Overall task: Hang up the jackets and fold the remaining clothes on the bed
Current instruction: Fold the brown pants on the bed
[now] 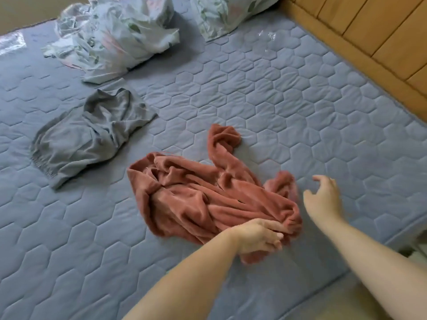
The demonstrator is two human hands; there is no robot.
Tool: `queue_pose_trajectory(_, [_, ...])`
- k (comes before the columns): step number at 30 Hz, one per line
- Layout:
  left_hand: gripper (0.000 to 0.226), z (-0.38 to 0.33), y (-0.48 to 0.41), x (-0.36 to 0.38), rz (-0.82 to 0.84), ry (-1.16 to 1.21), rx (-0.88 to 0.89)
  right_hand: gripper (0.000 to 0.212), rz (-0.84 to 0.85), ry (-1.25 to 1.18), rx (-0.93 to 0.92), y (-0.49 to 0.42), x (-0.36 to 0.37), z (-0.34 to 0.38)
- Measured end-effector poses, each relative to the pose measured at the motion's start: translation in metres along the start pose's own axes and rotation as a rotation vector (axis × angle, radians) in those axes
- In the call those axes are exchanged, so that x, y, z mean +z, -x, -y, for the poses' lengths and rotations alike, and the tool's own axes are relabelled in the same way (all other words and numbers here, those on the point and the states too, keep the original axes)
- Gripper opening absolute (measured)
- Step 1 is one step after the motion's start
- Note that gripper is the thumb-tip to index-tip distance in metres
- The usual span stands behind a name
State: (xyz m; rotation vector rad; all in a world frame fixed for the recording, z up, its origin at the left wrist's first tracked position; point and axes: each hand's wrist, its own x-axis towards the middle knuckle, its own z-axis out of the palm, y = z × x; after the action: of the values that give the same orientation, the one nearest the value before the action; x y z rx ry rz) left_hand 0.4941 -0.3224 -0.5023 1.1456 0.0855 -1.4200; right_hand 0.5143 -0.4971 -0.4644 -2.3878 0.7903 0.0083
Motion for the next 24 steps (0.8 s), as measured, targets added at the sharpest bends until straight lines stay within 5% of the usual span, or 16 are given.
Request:
queue_pose_trajectory(2, [0.021, -0.006, -0.018, 0.031, -0.024, -0.187, -0.033, 0.040, -0.005, 0.030, 0.072, -0.010, -0.020, -0.020])
queue_pose_trajectory(5, [0.029, -0.004, -0.048, 0.036, -0.567, -0.848, 0.143, 0.038, 0.038, 0.102, 0.158, -0.017, -0.032, -0.055])
queue_pose_trajectory(7, [0.044, 0.000, -0.052, 0.029, -0.731, -1.071, 0.191, 0.037, 0.096, 0.114, 0.218, -0.017, -0.028, -0.076])
queue_pose_trajectory(9, [0.062, 0.007, -0.055, 0.021, -0.655, -1.175, 0.093, 0.044, 0.170, 0.058, 0.363, -0.015, -0.016, -0.095])
queue_pose_trajectory(12, [0.086, 0.028, -0.067, 0.013, -0.483, -1.115, -0.060, 0.088, 0.203, -0.199, 0.661, -0.009, 0.009, -0.122])
queue_pose_trajectory(16, [0.100, 0.046, -0.084, 0.013, -0.359, -1.114, -0.116, 0.121, 0.196, -0.357, 0.776, 0.002, 0.026, -0.146])
queue_pose_trajectory(18, [0.099, 0.046, -0.088, 0.023, -0.323, -1.077, -0.103, 0.112, 0.229, -0.499, 0.795, 0.001, 0.032, -0.153])
queue_pose_trajectory(22, [0.113, 0.032, -0.088, 0.054, -0.337, -0.989, -0.039, 0.044, 0.303, -0.630, 0.706, -0.004, 0.017, -0.142])
queue_pose_trajectory(24, [0.126, 0.018, -0.084, 0.070, -0.386, -0.910, -0.015, 0.028, 0.284, -0.666, 0.650, -0.006, -0.009, -0.122])
